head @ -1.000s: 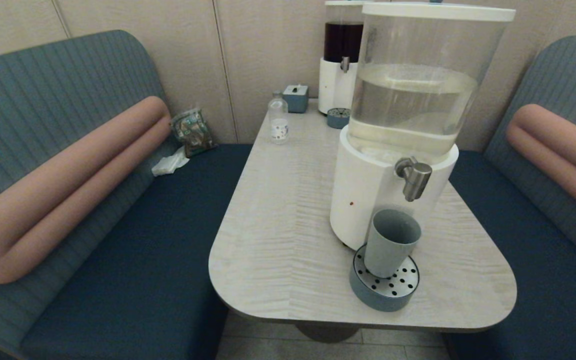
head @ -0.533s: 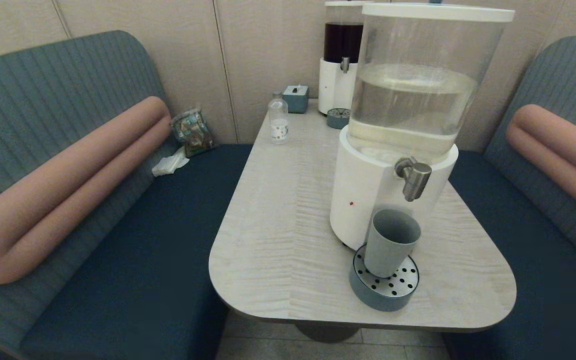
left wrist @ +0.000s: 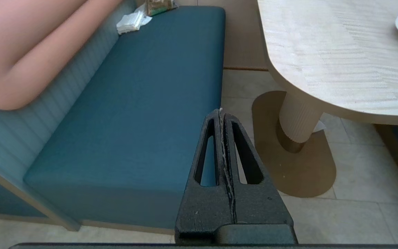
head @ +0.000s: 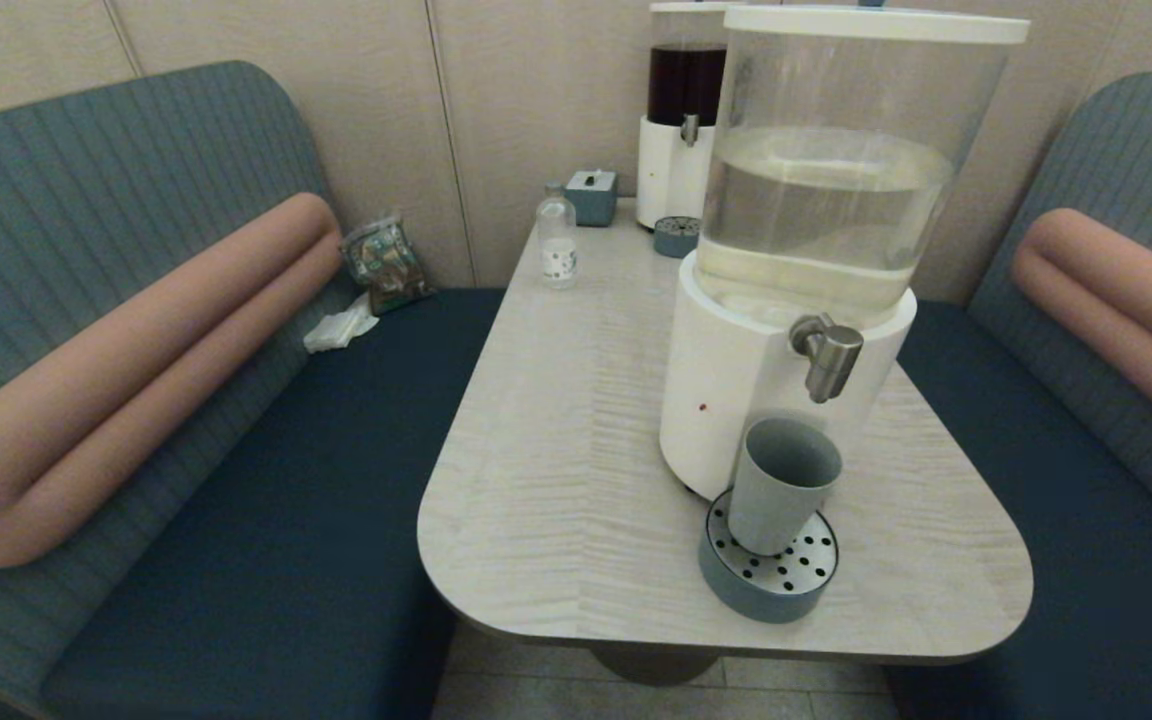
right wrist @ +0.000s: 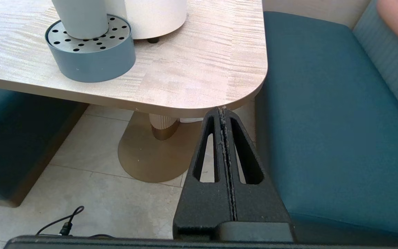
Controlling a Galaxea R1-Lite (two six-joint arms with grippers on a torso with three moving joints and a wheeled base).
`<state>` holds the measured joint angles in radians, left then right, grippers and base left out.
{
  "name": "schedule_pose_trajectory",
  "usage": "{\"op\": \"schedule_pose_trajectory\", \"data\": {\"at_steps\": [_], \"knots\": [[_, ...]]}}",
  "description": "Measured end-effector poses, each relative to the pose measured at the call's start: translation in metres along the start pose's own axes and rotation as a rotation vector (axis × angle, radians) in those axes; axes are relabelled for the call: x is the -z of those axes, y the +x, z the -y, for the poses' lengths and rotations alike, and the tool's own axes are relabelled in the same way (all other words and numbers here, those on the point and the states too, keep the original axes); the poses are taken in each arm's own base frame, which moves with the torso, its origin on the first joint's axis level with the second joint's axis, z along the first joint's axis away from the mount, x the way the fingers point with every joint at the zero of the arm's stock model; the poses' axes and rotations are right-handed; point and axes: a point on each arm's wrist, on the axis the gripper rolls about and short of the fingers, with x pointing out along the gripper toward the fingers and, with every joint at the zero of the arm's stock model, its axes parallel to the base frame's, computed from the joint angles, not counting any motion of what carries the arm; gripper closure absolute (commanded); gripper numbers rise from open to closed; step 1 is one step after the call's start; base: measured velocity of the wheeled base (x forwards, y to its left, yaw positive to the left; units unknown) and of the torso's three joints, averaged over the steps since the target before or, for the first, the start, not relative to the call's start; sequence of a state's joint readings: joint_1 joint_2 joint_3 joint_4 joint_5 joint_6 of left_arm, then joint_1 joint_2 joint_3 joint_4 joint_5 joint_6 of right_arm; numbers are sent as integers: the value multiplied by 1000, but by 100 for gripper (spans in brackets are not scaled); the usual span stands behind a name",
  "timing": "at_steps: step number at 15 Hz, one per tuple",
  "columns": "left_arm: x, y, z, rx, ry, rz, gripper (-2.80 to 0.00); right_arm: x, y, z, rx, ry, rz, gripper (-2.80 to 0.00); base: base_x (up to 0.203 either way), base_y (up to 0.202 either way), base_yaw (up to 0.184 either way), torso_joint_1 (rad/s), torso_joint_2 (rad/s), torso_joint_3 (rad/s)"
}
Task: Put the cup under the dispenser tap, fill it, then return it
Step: Turn on the faucet
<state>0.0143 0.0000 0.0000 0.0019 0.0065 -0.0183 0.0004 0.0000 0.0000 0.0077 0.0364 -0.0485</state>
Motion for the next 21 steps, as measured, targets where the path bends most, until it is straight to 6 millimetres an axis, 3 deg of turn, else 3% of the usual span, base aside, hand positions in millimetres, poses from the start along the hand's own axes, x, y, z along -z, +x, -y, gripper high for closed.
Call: {"op": "schedule_pose_trajectory", "data": {"at_steps": [7,9,12,15,18,21], "knots": [[0,0,0,-2,-17,3,0,0,0,0,-3,-65,-6,0,0,0,0,0,0,0],[0,0,0,-4,-17,2,0,-19,-6,1,-3,-58,38,0,0,0,0,0,0,0],[0,0,0,-3,-17,3,0,-95,-25,4,-11,2,149,0,0,0,0,0,0,0],[0,0,0,-3,-16,3,0,-185,-21,7,-71,42,132,0,0,0,0,0,0,0],[0,0,0,-3,-17,3,0,-263,10,10,-175,66,-13,0,0,0,0,0,0,0],[0,0,0,-3,-16,2,0,-307,56,10,-278,104,-267,0,0,0,0,0,0,0]]}}
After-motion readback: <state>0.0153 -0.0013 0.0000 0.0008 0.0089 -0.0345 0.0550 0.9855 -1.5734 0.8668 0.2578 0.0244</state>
